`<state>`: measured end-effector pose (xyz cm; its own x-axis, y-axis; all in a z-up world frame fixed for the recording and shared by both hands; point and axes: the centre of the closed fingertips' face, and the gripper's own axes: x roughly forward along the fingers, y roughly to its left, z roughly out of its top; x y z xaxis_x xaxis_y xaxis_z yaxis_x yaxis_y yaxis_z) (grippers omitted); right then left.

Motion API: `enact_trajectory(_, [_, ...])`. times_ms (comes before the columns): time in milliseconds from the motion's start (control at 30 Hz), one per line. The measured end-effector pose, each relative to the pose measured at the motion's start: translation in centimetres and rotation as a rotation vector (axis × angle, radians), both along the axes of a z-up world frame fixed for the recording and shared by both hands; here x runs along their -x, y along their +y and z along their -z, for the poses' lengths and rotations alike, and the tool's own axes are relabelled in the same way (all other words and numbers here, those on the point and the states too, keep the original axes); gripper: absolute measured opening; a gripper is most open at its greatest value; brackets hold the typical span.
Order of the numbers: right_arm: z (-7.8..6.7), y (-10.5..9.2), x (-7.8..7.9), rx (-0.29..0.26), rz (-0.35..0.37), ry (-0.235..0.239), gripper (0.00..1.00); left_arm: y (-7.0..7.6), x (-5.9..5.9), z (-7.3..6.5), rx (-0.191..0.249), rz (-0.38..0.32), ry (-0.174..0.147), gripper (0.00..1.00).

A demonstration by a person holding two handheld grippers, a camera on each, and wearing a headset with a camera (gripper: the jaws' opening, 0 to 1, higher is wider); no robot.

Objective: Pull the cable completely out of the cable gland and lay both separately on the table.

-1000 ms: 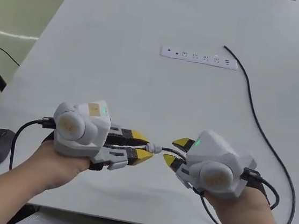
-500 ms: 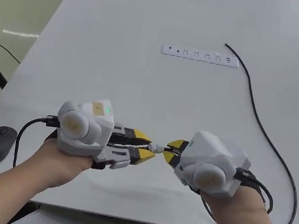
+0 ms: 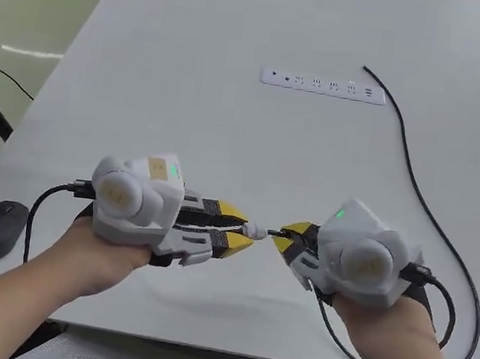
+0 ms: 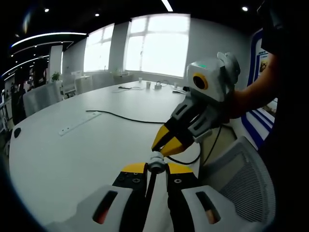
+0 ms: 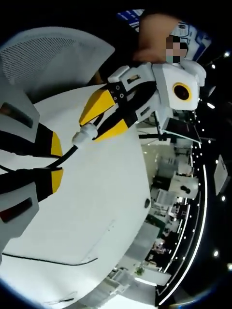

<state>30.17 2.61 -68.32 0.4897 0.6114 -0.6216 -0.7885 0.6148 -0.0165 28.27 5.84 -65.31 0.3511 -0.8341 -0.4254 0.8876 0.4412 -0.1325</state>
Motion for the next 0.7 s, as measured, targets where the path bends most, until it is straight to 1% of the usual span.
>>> enact_trajectory(33, [0.1,-0.1,0.0,-0.019,0.018,0.019,0.02,0.0,-0.1,-0.1,0.001,-0.002,-0.002,0.15])
enact_trajectory(67, [0.3,-0.4,-0.1,-0.035,0.044,0.052,0.02,0.0,-0.1,-0.1,0.001,-0.003,-0.003,0.15])
enact_trajectory(100, [0.4,-0.5,-0.1,-0.057,0.058,0.071,0.02,0.0,-0.1,-0.1,-0.001,-0.004,-0.004,0.15])
enact_trajectory(133, [0.5,-0.7,-0.2,-0.1,0.109,0.115,0.02,0.0,-0.2,-0.1,-0.001,-0.005,-0.005,0.15])
enact_trajectory(167, [0.6,-1.0,-0.3,-0.113,0.128,0.129,0.02,0.0,-0.2,-0.2,0.001,-0.007,-0.005,0.15])
enact_trajectory(267, [1.1,-1.6,-0.3,-0.12,0.146,0.142,0.03,0.1,-0.2,-0.2,0.001,-0.009,-0.005,0.15])
enact_trajectory(333, [1.6,-1.9,-0.1,-0.15,0.18,0.187,0.02,0.1,-0.1,-0.1,-0.003,-0.005,-0.003,0.15])
enact_trajectory(400, [1.9,-2.2,-0.1,-0.173,0.208,0.214,0.02,0.1,0.0,0.0,-0.005,-0.003,-0.003,0.15])
enact_trajectory(433, [2.3,-2.4,0.0,-0.195,0.236,0.248,0.02,0.1,0.0,0.1,-0.006,-0.002,-0.002,0.15])
enact_trajectory(467, [2.5,-2.6,0.0,-0.212,0.258,0.268,0.02,0.0,0.0,0.1,-0.007,-0.001,-0.002,0.15])
enact_trajectory(500, [2.7,-2.8,0.0,-0.249,0.291,0.299,0.03,0.0,0.1,0.0,-0.007,0.0,-0.002,0.15])
enact_trajectory(533, [3.0,-3.1,0.0,-0.293,0.331,0.345,0.03,0.0,0.1,0.0,-0.005,0.0,-0.002,0.15])
enact_trajectory(567, [3.3,-3.4,0.0,-0.314,0.364,0.377,0.03,-0.1,0.0,0.0,-0.004,0.0,-0.003,0.15])
enact_trajectory(667, [3.9,-4.2,0.0,-0.354,0.417,0.42,0.03,-0.1,0.0,-0.2,-0.003,0.003,-0.003,0.15])
enact_trajectory(700, [4.2,-4.4,0.2,-0.374,0.437,0.45,0.03,-0.1,0.0,-0.2,-0.005,0.004,-0.004,0.15])
